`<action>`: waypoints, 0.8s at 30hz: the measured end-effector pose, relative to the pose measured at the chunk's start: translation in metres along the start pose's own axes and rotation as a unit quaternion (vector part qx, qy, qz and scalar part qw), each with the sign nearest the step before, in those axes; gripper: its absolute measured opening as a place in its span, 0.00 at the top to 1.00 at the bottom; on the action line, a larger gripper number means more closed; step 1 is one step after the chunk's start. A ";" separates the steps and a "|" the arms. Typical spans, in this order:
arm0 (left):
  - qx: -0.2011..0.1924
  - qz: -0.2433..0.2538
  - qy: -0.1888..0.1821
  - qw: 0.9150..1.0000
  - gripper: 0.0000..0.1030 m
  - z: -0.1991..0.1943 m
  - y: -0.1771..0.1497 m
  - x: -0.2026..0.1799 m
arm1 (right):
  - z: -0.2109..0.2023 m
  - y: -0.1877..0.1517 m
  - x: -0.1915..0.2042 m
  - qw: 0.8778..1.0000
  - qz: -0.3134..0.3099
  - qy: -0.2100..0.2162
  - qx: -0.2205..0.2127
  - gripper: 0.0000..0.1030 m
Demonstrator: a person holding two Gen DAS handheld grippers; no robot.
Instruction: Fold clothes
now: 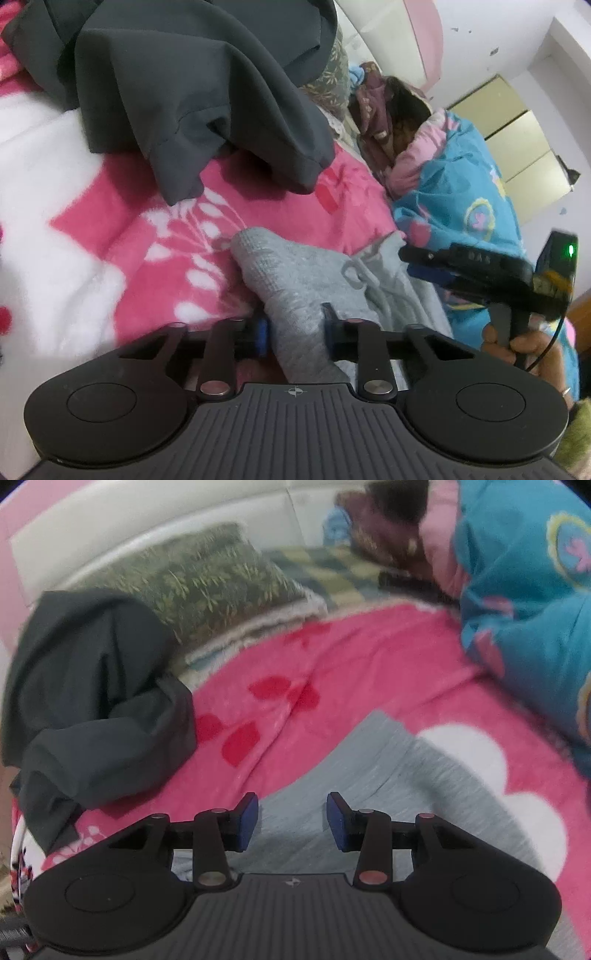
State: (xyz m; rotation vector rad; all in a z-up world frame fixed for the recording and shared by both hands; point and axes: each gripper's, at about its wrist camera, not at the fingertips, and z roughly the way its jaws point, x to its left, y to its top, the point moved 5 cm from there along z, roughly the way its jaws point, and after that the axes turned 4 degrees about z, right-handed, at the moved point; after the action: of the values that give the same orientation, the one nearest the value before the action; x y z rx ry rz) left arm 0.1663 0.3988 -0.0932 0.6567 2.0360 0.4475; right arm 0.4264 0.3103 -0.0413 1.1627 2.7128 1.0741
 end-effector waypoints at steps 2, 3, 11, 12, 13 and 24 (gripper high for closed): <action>-0.008 0.011 -0.001 1.000 0.84 -0.010 -0.001 -0.003 | 0.007 -0.001 0.006 1.000 0.015 -0.002 0.019 0.58; -0.012 0.017 -0.002 1.000 0.84 -0.015 -0.001 -0.004 | 0.010 -0.002 0.009 0.999 0.020 -0.004 0.029 0.58; 0.008 0.029 -0.001 1.000 0.85 -0.019 -0.006 0.009 | 0.042 -0.002 0.015 0.992 0.071 -0.030 0.099 0.56; 0.009 0.032 -0.001 0.999 0.85 -0.019 -0.007 0.010 | 0.045 -0.003 0.016 0.992 0.068 -0.035 0.101 0.56; 0.010 0.034 -0.001 0.999 0.85 -0.019 -0.007 0.010 | 0.047 -0.003 0.018 0.992 0.064 -0.039 0.103 0.57; 0.001 0.050 0.002 0.999 0.86 -0.028 -0.011 0.011 | 0.042 -0.011 0.037 0.998 0.040 -0.003 0.040 1.00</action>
State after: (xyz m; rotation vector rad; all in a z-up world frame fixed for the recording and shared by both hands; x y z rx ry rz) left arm 0.1347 0.3956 -0.0921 0.7621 2.0146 0.5051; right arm 0.4027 0.3532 -0.0707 1.2928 2.7498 0.9776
